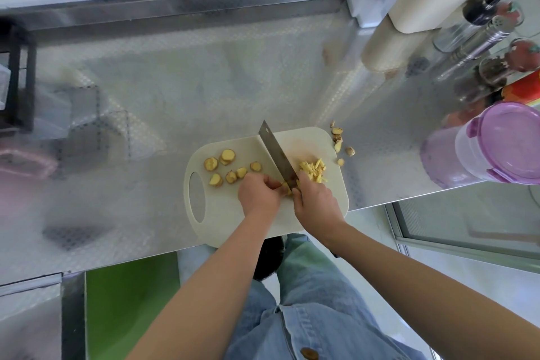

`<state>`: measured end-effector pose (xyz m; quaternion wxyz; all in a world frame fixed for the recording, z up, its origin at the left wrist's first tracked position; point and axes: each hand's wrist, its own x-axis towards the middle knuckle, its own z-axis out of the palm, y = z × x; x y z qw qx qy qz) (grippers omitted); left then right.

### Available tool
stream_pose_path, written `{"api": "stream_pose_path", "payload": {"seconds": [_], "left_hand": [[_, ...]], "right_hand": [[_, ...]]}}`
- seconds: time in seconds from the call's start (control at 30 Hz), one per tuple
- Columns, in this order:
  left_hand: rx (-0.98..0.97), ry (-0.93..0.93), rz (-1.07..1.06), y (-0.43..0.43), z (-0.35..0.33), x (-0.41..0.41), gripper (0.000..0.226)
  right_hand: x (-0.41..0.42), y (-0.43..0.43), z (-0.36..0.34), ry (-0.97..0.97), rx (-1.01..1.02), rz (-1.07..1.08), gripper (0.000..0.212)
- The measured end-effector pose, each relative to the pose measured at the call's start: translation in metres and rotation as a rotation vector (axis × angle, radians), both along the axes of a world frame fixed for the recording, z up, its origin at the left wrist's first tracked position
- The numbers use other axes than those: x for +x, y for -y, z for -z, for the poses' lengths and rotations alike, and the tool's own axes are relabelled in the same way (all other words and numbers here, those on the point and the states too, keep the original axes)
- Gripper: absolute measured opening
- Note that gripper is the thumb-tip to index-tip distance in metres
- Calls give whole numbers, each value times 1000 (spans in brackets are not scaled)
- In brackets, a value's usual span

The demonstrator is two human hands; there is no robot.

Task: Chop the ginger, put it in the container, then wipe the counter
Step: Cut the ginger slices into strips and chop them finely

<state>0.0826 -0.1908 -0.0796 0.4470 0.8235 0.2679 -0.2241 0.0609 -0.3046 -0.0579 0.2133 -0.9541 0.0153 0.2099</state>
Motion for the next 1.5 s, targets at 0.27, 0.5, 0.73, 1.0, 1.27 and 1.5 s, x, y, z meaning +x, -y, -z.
{"api": "stream_pose_path", "payload": {"seconds": [0.27, 0.5, 0.73, 1.0, 1.27, 1.5], "left_hand": [[-23, 7, -39, -1, -1, -3, 12], [-36, 13, -55, 0, 0, -3, 16], [-50, 6, -59, -1, 1, -2, 20], [-68, -3, -59, -2, 0, -1, 16], [-33, 7, -19, -2, 0, -2, 10], [0, -4, -18, -2, -4, -2, 7]], "right_hand": [[13, 1, 1, 80, 126, 117, 20], [0, 10, -5, 34, 57, -11, 37], [-6, 13, -3, 53, 44, -10, 28], [-5, 8, -5, 8, -6, -32, 14], [-2, -2, 1, 16, 21, 31, 19], [10, 0, -1, 81, 112, 84, 21]]}}
